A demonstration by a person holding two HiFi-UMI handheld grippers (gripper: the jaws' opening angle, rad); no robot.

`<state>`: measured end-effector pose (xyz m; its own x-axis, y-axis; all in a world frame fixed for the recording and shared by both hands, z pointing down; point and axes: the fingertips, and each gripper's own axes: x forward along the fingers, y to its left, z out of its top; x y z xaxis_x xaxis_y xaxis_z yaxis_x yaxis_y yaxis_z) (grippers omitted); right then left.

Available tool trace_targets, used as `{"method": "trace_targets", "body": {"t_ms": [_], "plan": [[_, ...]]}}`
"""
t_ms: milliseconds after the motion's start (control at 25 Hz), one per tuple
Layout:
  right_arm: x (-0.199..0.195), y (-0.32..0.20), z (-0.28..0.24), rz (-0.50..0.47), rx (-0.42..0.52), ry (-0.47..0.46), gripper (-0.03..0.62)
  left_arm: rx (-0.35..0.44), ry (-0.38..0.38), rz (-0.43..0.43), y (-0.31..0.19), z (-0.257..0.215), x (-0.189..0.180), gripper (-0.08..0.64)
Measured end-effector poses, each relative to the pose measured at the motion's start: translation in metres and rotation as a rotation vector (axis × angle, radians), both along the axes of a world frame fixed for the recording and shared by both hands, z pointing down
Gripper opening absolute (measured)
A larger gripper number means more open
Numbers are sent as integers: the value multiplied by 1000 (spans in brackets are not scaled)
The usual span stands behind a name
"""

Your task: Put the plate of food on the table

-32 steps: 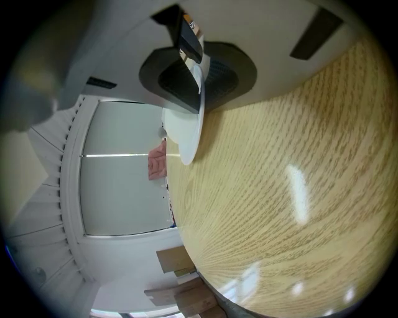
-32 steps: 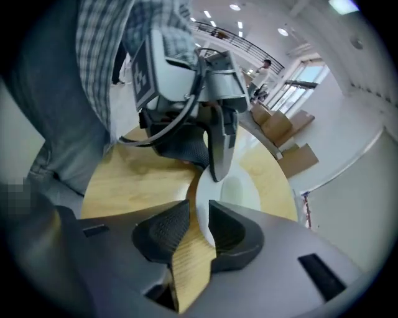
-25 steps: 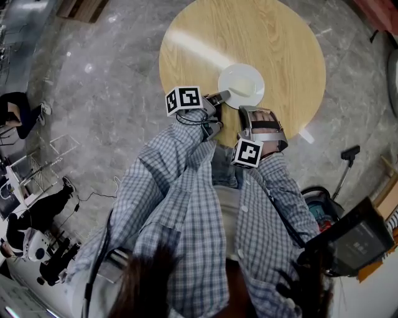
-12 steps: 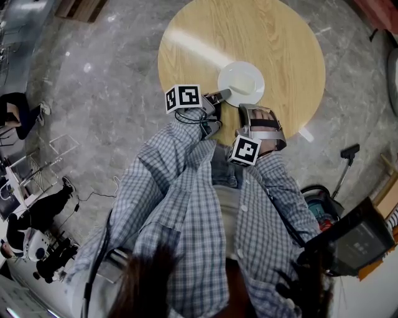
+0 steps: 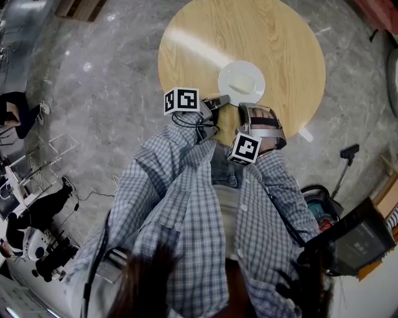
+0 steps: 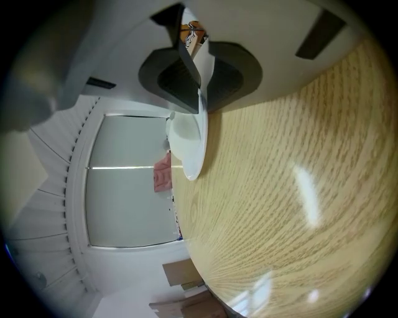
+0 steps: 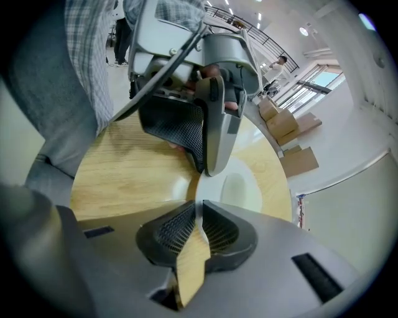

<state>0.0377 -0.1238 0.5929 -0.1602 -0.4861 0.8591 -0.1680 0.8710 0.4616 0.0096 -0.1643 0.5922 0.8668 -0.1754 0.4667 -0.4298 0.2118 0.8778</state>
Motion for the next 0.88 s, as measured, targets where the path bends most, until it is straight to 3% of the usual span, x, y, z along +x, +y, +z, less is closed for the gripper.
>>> {"method": "trace_targets", "body": {"t_ms": [360, 520, 760, 880], "plan": [[1, -2, 6, 1, -27, -1, 43, -8, -24, -16, 16, 1, -5, 25], [0, -4, 8, 27, -58, -50, 43, -6, -43, -11, 15, 5, -6, 25], [5, -2, -2, 161, -109, -161, 43, 50, -84, 11, 15, 7, -4, 25], [12, 5, -17, 302, -122, -269, 43, 68, -90, 3, 21, -2, -4, 24]]}}
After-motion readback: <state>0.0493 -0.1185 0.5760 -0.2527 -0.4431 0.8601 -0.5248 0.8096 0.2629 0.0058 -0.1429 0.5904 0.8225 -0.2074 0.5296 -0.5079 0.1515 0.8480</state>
